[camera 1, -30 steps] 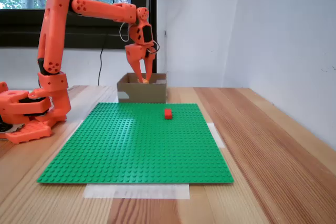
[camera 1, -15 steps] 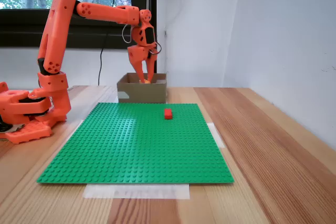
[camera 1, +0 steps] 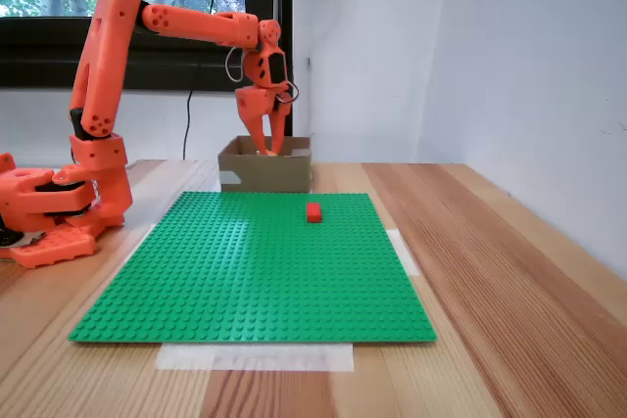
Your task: Pick the yellow lego block and put it in the box.
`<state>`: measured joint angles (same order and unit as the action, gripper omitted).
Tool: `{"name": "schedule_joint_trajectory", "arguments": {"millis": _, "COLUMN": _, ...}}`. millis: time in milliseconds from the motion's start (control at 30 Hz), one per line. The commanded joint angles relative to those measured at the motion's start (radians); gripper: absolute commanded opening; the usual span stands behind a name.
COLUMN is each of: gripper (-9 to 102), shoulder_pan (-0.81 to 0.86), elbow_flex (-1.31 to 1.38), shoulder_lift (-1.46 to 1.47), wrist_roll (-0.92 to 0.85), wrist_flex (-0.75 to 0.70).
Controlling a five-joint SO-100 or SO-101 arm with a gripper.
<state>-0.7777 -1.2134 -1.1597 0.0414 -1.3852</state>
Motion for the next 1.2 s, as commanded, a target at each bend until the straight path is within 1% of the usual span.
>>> {"name": "schedule_joint_trajectory", "arguments": {"millis": 0, "gripper": 1, "shoulder_pan": -0.006, "elbow_flex": 0.006, "shoulder_lift": -0.008, "wrist_roll": -0.012, "wrist_flex": -0.011}}
{"name": "schedule_joint_trajectory", "arguments": {"millis": 33, "gripper": 2, "shoulder_pan": -0.008, "elbow_flex": 0.006, "shoulder_lift": -0.008, "wrist_roll": -0.014, "wrist_flex": -0.012}}
{"name": "schedule_joint_trajectory", "arguments": {"millis": 100, "gripper": 7, "shoulder_pan": -0.008, "elbow_flex": 0.008, "shoulder_lift": -0.008, "wrist_roll": -0.014, "wrist_flex": -0.014}}
{"name": "schedule_joint_trajectory", "arguments": {"millis": 300, "gripper": 11, "shoulder_pan": -0.015, "elbow_flex": 0.021, "shoulder_lift": -0.008, "wrist_roll": -0.006, "wrist_flex": -0.032}}
{"name": "schedule_joint_trajectory", "arguments": {"millis": 333, "gripper": 15, "shoulder_pan": -0.025, "elbow_flex": 0.028, "shoulder_lift": -0.009, "wrist_roll": -0.003, "wrist_flex": -0.040}}
{"name": "schedule_joint_trajectory", "arguments": {"millis": 400, "gripper": 18, "shoulder_pan": -0.028, "elbow_flex": 0.028, "shoulder_lift": -0.009, "wrist_roll": -0.002, "wrist_flex": -0.043}}
{"name": "schedule_joint_trajectory", "arguments": {"millis": 633, "gripper": 17, "shoulder_pan": -0.026, "elbow_flex": 0.067, "shoulder_lift": -0.026, "wrist_roll": -0.002, "wrist_flex": -0.078}}
{"name": "schedule_joint_trajectory", "arguments": {"millis": 933, "gripper": 17, "shoulder_pan": -0.012, "elbow_flex": 0.035, "shoulder_lift": -0.184, "wrist_roll": -0.041, "wrist_flex": -0.110}}
{"name": "schedule_joint_trajectory", "arguments": {"millis": 1167, "gripper": 16, "shoulder_pan": 0.032, "elbow_flex": -0.169, "shoulder_lift": -0.423, "wrist_roll": -0.077, "wrist_flex": -0.018}}
